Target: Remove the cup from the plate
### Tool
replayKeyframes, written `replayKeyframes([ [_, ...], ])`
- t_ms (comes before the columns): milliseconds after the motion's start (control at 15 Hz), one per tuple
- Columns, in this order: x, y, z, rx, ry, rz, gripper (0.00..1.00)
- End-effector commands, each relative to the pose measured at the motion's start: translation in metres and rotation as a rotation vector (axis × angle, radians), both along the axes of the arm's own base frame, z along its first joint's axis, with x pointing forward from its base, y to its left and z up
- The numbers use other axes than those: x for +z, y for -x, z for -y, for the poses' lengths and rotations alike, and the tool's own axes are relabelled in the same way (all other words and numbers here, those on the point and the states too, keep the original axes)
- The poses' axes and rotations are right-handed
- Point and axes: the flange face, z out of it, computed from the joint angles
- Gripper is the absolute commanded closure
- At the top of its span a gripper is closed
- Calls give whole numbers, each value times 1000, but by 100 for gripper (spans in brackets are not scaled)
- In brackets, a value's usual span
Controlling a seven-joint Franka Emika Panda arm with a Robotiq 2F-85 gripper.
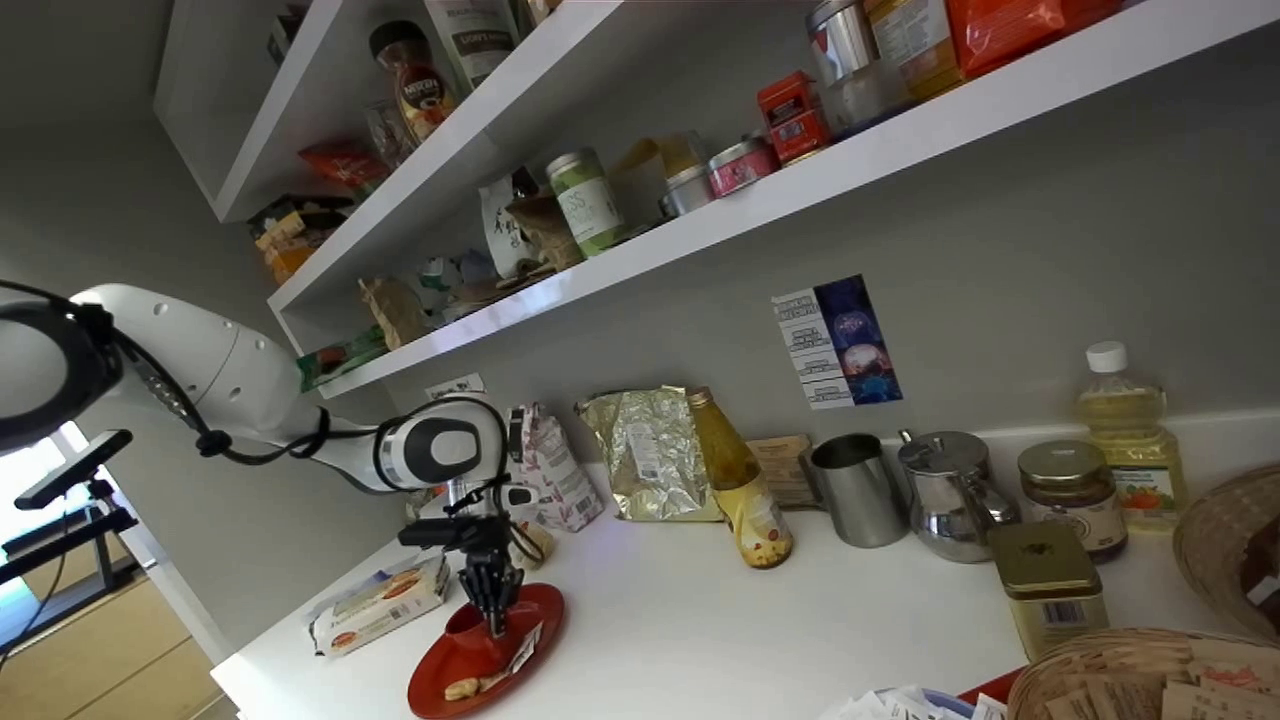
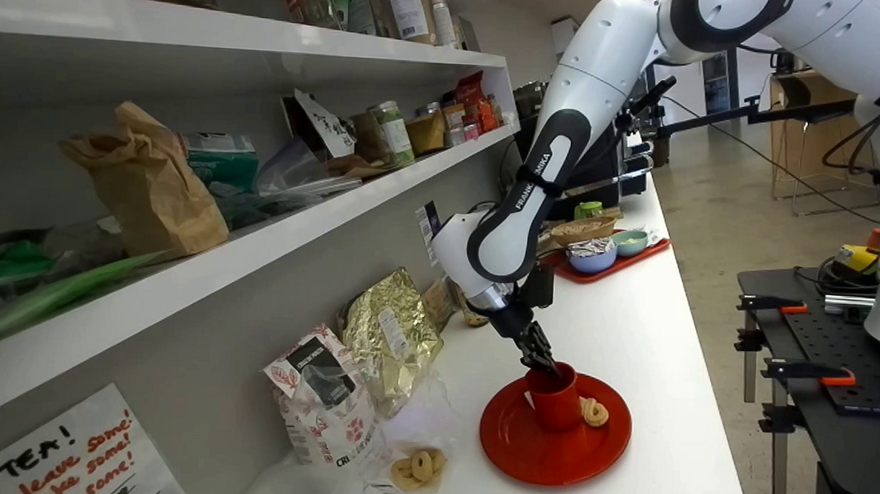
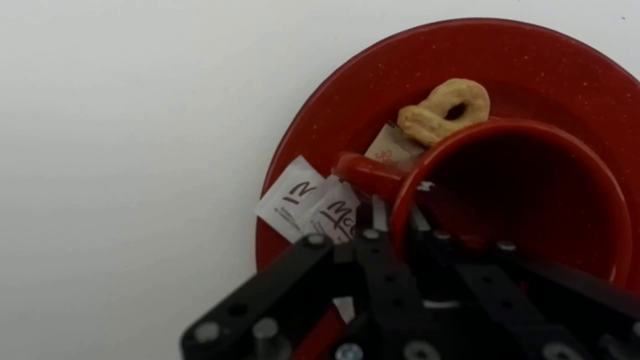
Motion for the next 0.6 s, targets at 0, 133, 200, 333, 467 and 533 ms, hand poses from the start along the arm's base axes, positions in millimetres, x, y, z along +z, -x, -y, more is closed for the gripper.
replayKeyframes([
  [0, 28, -13, 15, -21, -23, 15, 98],
  [133, 39, -19, 28, -45, -31, 31, 98],
  [200, 43, -20, 34, -56, -33, 37, 98],
  [333, 51, -23, 52, -89, -35, 51, 98],
  [467, 58, -24, 73, -126, -37, 65, 98],
  [533, 59, -24, 87, -150, -38, 70, 98],
])
